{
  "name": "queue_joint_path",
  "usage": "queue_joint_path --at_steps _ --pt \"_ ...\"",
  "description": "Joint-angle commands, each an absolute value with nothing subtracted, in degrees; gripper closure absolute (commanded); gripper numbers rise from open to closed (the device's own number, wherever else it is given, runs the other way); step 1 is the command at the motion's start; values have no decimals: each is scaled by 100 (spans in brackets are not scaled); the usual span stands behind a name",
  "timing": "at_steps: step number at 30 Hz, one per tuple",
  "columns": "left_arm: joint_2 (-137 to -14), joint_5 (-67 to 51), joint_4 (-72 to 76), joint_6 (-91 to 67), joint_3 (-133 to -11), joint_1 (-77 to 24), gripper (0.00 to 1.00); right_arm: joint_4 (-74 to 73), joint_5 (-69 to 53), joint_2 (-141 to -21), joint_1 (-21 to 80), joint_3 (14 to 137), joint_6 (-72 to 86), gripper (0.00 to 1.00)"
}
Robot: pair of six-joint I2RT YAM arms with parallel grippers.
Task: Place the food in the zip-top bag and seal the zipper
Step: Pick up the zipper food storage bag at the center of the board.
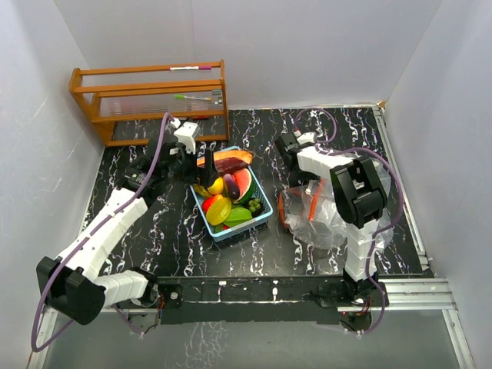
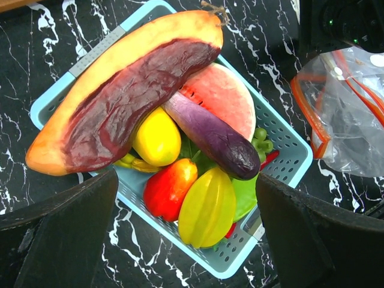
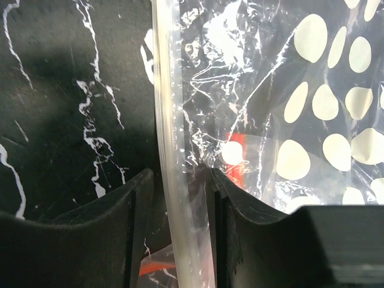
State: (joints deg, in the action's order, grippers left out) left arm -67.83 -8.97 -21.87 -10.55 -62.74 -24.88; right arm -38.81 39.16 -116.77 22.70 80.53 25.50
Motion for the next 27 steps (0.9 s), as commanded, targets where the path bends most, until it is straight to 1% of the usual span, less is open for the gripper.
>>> queue_joint_path --at_steps 1,5,6,7,11,17,21,27 --pt "-6725 -984 -2153 -1143 -6205 -2505 3 -3745 4033 -11328 2241 7830 2660 60" --pt "-6730 -987 -2171 -1143 -6212 -2509 3 -3751 4095 -11109 2241 7697 2698 85" --pt "-6734 -965 -2179 -1147 -6218 -2505 3 -3757 4112 -11012 2240 7687 2695 90" --pt "-6733 -945 -2192 -1124 -6229 -2505 3 -3772 4111 -10922 2241 7692 2671 92" --pt "-6771 -892 -2299 -1050 -6312 -2505 3 -3955 4037 -10317 2250 7867 2626 92" --pt "-6755 -819 -2355 -977 -6346 -2505 3 -3853 3501 -9044 2248 8036 2338 92" --pt "-6797 -837 -2327 -988 -6324 -2505 3 -4102 3228 -8809 2248 8049 2242 92" --pt "-6897 -1481 -1920 -1336 -6193 -2505 3 -3394 1876 -8007 2246 7625 2182 92"
